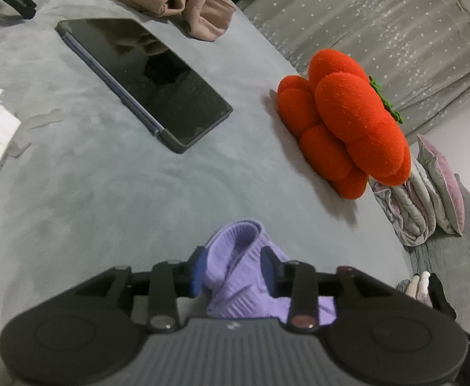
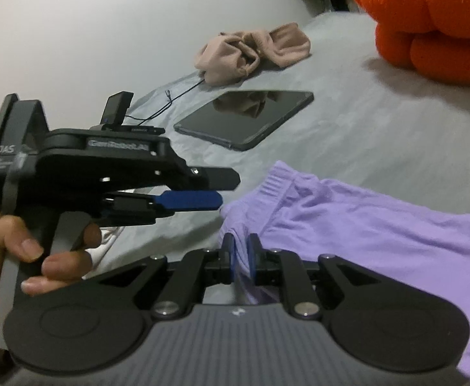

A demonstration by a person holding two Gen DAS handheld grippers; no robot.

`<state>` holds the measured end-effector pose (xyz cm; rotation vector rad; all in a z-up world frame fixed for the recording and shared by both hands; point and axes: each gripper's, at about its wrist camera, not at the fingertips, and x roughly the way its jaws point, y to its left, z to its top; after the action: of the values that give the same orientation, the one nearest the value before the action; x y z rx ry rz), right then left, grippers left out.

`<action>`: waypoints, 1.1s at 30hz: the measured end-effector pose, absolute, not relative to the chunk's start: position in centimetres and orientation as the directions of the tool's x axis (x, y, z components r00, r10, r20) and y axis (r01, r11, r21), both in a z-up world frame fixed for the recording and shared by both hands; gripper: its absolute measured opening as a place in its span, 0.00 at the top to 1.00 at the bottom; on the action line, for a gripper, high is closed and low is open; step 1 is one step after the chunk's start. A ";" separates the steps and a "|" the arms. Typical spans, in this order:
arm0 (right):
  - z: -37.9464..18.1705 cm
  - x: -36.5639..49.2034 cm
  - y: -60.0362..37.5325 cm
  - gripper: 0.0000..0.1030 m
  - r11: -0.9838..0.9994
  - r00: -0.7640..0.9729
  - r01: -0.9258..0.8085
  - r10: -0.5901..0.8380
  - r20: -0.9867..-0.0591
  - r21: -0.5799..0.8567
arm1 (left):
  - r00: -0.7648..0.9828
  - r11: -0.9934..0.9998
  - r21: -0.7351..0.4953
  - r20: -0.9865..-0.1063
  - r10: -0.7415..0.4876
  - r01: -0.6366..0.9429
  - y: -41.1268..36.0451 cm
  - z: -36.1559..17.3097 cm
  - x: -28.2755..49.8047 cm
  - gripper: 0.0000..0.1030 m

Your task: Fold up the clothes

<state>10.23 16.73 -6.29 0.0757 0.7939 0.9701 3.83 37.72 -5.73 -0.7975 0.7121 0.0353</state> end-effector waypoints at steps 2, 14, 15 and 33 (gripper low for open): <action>-6.0 10.0 16.4 0.84 0.572 0.284 -0.713 0.765 -0.577 0.407 | 0.756 0.728 -0.622 -0.614 -0.227 -0.287 37.4 -5.4 3.5 0.59; -4.6 9.3 6.7 0.57 0.642 0.319 -0.566 0.749 -0.580 0.517 | 0.682 0.730 -0.605 -0.681 -0.267 -0.318 34.1 -5.9 1.7 0.51; -4.7 9.4 5.6 0.57 0.657 0.330 -0.540 0.740 -0.586 0.527 | 0.680 0.730 -0.600 -0.687 -0.258 -0.329 33.9 -5.8 1.6 0.51; -7.8 12.5 -8.1 0.57 0.756 0.521 -0.079 0.587 -0.619 0.650 | 0.651 0.682 -0.543 -0.748 -0.128 -0.489 32.7 -6.6 0.2 0.54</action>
<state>12.52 -8.10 -7.78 0.6063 0.9473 0.4294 0.19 32.70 -6.58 -0.8147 0.8571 0.2328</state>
